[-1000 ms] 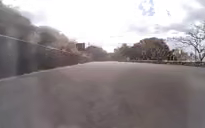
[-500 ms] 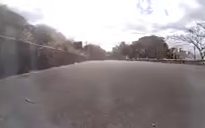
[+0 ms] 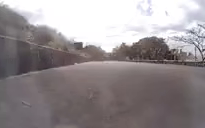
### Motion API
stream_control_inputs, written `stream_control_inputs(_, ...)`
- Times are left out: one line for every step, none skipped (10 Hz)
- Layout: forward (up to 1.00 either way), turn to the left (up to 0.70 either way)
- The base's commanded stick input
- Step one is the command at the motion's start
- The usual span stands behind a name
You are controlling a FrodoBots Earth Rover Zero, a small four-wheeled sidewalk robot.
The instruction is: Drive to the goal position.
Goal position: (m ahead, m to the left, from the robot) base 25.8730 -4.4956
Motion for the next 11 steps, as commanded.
stream_control_inputs(0.49,0.00)
stream_control_inputs(0.70,0.00)
stream_control_inputs(0.70,0.00)
stream_control_inputs(0.70,0.00)
stream_control_inputs(0.70,0.00)
stream_control_inputs(0.70,0.00)
stream_control_inputs(0.70,0.00)
stream_control_inputs(0.70,0.00)
stream_control_inputs(0.70,0.00)
stream_control_inputs(0.70,0.00)
stream_control_inputs(0.70,0.00)
